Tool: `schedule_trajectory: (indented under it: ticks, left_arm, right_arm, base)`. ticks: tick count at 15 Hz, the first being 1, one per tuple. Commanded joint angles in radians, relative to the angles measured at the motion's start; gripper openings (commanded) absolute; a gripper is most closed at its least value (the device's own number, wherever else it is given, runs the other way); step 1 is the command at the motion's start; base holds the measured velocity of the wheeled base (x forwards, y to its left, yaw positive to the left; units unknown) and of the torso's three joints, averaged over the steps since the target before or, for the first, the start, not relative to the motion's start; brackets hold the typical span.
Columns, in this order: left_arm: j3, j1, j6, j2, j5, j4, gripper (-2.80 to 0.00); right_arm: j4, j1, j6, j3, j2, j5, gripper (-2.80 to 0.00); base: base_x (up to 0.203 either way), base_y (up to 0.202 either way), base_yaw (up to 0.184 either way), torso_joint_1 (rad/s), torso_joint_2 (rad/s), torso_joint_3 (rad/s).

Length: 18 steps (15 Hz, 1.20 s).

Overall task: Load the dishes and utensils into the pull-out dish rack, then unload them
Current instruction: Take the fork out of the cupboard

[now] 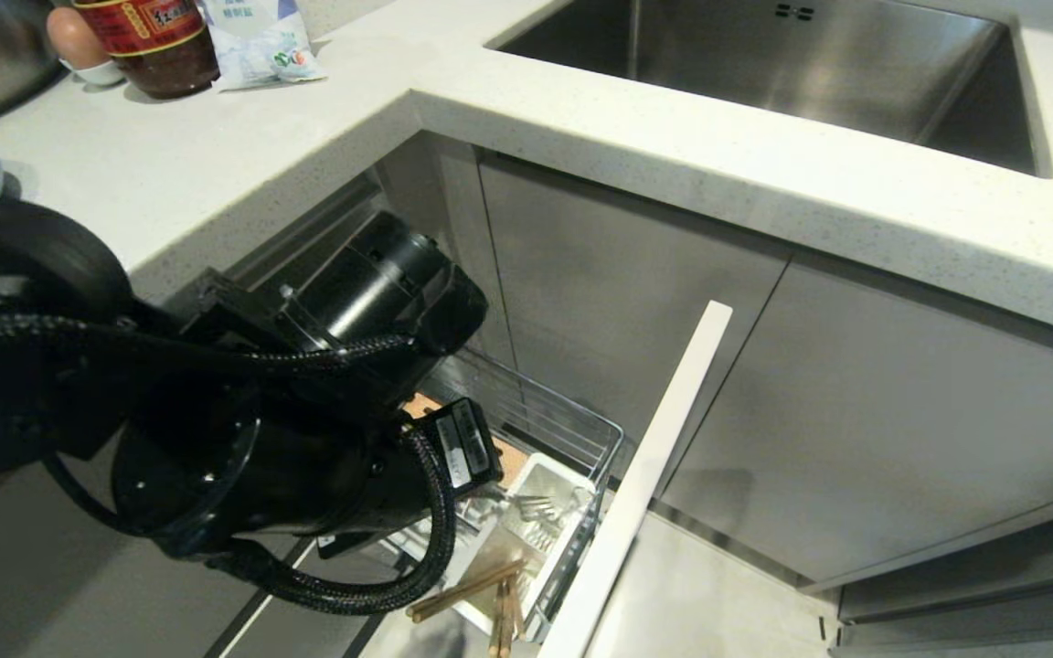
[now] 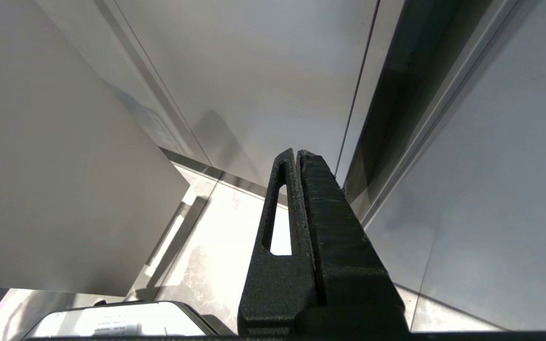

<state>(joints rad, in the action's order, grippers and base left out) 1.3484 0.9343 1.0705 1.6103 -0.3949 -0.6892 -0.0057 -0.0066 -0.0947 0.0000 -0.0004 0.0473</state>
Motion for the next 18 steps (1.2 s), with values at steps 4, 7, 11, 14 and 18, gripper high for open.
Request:
schedule_trajectory:
  ticks: [4, 7, 11, 14, 18]
  left_arm:
    - [0.050, 0.008, -0.007, -0.065, -0.004, -0.068, -2.80]
    - [0.092, 0.020, -0.012, -0.118, -0.010, -0.111, -2.80]
    - [0.162, 0.023, -0.016, -0.198, -0.024, -0.160, -2.80]
    - [0.214, 0.022, -0.061, -0.290, -0.052, -0.162, -2.80]
    - [0.296, 0.005, -0.134, -0.397, -0.173, -0.155, -2.80]
  right_arm:
    - [0.000, 0.000, 0.000, 0.000, -0.004, 0.000, -2.80]
    - [0.000, -0.001, 0.000, 0.000, -0.004, 0.000, -2.80]
    - [0.000, 0.000, 0.000, 0.000, -0.003, 0.000, -2.80]
    - [0.000, 0.000, 0.000, 0.000, -0.004, 0.000, -2.80]
    - [0.000, 0.000, 0.000, 0.000, -0.004, 0.000, -2.80]
  base:
    - [0.000, 0.000, 0.000, 0.000, 0.00, 0.000]
    - [0.000, 0.000, 0.000, 0.000, 0.00, 0.000]
    - [0.000, 0.000, 0.000, 0.000, 0.00, 0.000]
    - [0.000, 0.000, 0.000, 0.000, 0.00, 0.000]
    - [0.000, 0.000, 0.000, 0.000, 0.00, 0.000]
